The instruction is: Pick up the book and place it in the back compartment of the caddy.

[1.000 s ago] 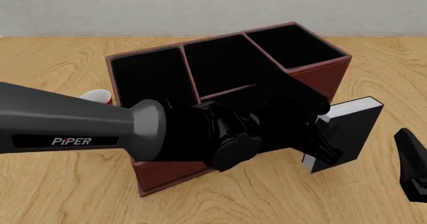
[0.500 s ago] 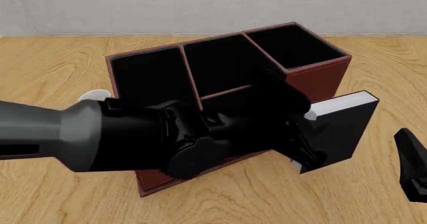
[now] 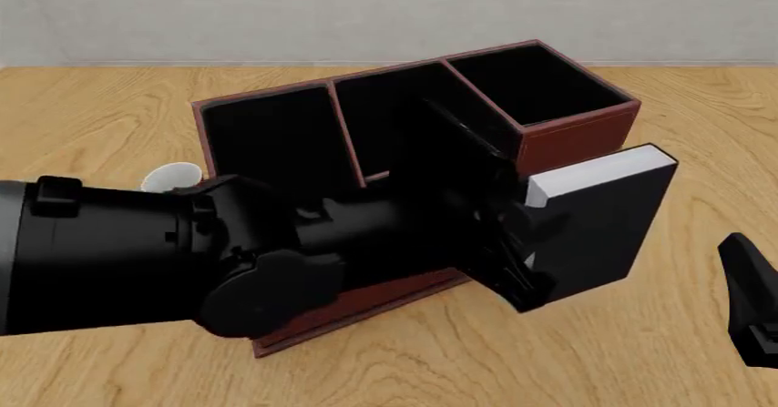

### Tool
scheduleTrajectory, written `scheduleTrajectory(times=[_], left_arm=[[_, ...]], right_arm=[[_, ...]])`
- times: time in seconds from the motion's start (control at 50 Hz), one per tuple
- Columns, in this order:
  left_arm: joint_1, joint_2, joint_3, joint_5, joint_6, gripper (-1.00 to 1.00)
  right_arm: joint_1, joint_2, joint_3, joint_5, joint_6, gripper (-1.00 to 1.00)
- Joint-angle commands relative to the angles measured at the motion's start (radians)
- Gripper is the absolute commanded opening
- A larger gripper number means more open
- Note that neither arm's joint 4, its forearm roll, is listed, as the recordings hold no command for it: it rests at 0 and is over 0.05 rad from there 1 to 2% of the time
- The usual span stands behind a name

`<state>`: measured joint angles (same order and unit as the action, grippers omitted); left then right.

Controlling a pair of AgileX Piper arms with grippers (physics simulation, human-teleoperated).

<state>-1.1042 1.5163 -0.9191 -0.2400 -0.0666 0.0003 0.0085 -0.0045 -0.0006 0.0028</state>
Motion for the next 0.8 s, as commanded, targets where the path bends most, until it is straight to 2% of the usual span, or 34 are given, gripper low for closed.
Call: scheduleTrajectory(times=[0.02,0.22,0.36,0.4,0.54,0.8], left_arm=[[-0.008,-0.101,0.004,0.049,0.051,-1.00],[-0.014,-0.152,-0.044,0.143,0.091,-1.00],[0.003,-0.177,-0.057,0.168,0.107,-1.00],[0.012,-0.194,-0.061,0.172,0.094,-1.00],[0.028,-0.243,-0.097,0.241,0.121,-1.00],[0.063,-0.324,-0.135,0.326,0.119,-1.00]], right_arm=[[0.000,0.000,0.000,0.000,0.000,1.00],[0.000,0.000,0.000,0.000,0.000,1.00],[0.000,0.000,0.000,0.000,0.000,1.00],[0.000,0.000,0.000,0.000,0.000,1.00],[0.000,0.000,0.000,0.000,0.000,1.00],[0.000,0.000,0.000,0.000,0.000,1.00]])
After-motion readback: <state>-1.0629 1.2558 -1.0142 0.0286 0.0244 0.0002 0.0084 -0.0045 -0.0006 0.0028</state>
